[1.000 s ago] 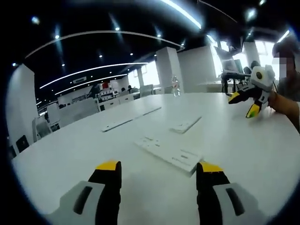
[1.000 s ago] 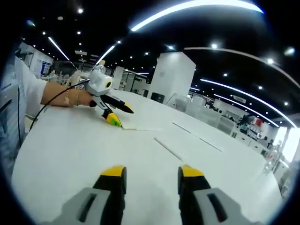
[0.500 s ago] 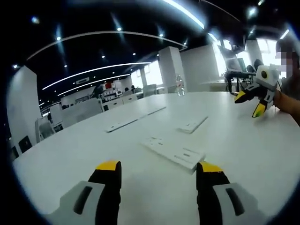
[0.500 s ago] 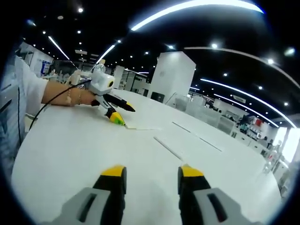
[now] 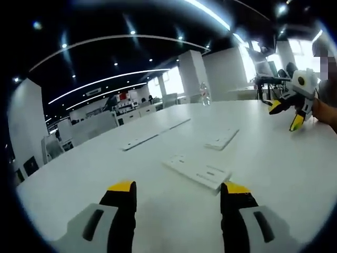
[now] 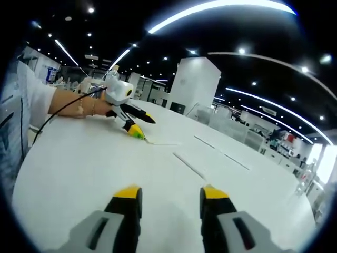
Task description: Locate the socket holder cover, grip the socket holder cover, clip it into the socket holder slot.
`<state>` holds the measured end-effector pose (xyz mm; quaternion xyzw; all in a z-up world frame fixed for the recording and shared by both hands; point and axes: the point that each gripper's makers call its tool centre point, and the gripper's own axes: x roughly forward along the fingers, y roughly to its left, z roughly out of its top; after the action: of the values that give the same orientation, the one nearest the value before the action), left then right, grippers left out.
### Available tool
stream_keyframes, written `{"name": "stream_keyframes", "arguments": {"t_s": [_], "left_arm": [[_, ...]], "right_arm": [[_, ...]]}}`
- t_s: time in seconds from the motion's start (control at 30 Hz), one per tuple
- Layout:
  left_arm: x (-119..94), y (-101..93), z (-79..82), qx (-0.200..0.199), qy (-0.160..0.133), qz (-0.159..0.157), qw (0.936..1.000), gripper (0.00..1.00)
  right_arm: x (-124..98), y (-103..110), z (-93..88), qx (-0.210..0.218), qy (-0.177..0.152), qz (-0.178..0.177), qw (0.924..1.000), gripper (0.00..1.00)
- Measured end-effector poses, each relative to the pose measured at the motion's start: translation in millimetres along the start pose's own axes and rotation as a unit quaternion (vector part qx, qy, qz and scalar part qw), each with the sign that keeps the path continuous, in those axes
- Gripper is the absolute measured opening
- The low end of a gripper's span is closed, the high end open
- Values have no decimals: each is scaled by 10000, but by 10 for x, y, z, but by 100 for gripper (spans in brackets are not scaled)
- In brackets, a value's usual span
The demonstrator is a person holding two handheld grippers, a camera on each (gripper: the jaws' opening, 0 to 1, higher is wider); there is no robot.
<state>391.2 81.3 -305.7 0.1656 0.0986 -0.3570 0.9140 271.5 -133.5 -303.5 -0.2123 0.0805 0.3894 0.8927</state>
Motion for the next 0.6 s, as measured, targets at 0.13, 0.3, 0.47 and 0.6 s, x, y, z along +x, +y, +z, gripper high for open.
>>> {"name": "stream_keyframes", "arguments": {"t_s": [0.13, 0.3, 0.47, 0.6], "left_arm": [[23, 6, 4, 21, 16, 14, 10000, 64], [62, 23, 18, 112, 35, 46, 9999, 62], [85, 29, 22, 99, 34, 25, 9999, 65], [93, 47, 16, 81, 45, 36, 10000, 66]], "right_arm": [[-3, -1, 6, -12, -7, -2, 10000, 44], [-5, 9, 27, -39, -33, 12, 10000, 44], [-1, 16, 33, -64, -37, 27, 10000, 44], [4, 25, 36, -91, -39, 46, 9999, 44]]}}
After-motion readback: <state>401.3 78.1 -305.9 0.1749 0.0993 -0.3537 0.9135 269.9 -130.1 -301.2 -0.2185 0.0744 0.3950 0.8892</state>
